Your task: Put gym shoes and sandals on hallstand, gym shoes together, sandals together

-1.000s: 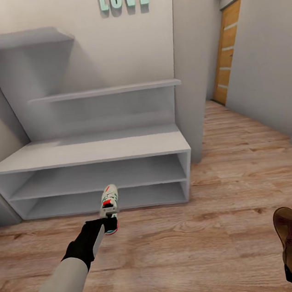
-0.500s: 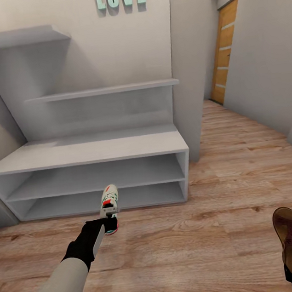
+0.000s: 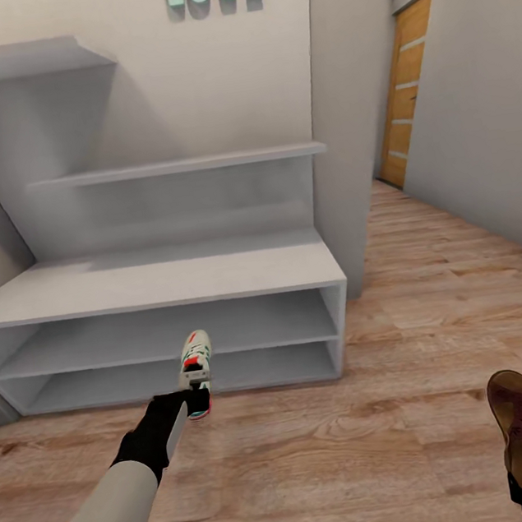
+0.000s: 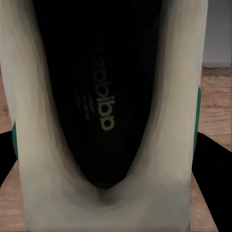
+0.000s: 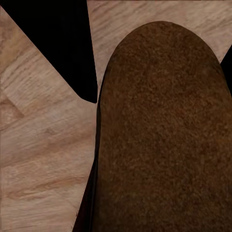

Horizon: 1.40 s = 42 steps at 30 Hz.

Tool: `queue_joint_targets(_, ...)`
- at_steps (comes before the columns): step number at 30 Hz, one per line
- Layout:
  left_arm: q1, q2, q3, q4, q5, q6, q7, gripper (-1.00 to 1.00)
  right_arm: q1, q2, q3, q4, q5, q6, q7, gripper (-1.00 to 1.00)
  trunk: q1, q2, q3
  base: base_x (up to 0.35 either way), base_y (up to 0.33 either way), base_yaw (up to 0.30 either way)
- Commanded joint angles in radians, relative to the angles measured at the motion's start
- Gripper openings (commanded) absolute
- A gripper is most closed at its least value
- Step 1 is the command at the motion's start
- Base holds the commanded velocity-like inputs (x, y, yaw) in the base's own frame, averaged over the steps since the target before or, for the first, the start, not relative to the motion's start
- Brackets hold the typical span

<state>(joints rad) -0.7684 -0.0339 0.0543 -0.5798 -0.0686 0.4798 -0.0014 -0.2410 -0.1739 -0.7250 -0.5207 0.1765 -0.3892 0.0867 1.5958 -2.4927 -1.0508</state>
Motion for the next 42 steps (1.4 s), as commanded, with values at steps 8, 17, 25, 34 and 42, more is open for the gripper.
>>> queue_joint_targets(8,0.000,-0.001,0.006,-0.002,-0.004,0.004,-0.003,-1.00,-0.001,0.001,-0.007,-0.010,0.004,-0.002,0.008,-1.00,0.000,0.000,-0.001,0.302,0.000,-0.078)
queue_joint_targets(17,0.003,-0.001,0.006,-0.002,-0.003,0.003,-0.003,-1.00,-0.001,0.001,-0.007,-0.012,0.004,-0.002,0.008,-1.00,0.000,0.000,-0.001,0.205,0.000,-0.006)
queue_joint_targets(25,0.002,-0.001,0.007,-0.002,-0.003,0.003,-0.003,-1.00,-0.001,0.001,-0.008,-0.012,0.004,-0.003,0.008,-1.00,0.000,0.000,-0.001,0.325,0.000,0.000)
queue_joint_targets(34,0.003,-0.002,0.007,-0.002,-0.002,0.003,-0.003,-1.00,-0.001,0.001,-0.008,-0.012,0.004,-0.002,0.008,-1.00,0.000,0.000,-0.001,0.084,0.000,0.000)
queue_joint_targets(42,0.001,-0.001,0.007,-0.002,-0.003,0.003,-0.002,-1.00,-0.001,0.001,-0.008,-0.012,0.004,-0.002,0.008,-1.00,0.000,0.000,-0.001,0.165,0.000,0.000)
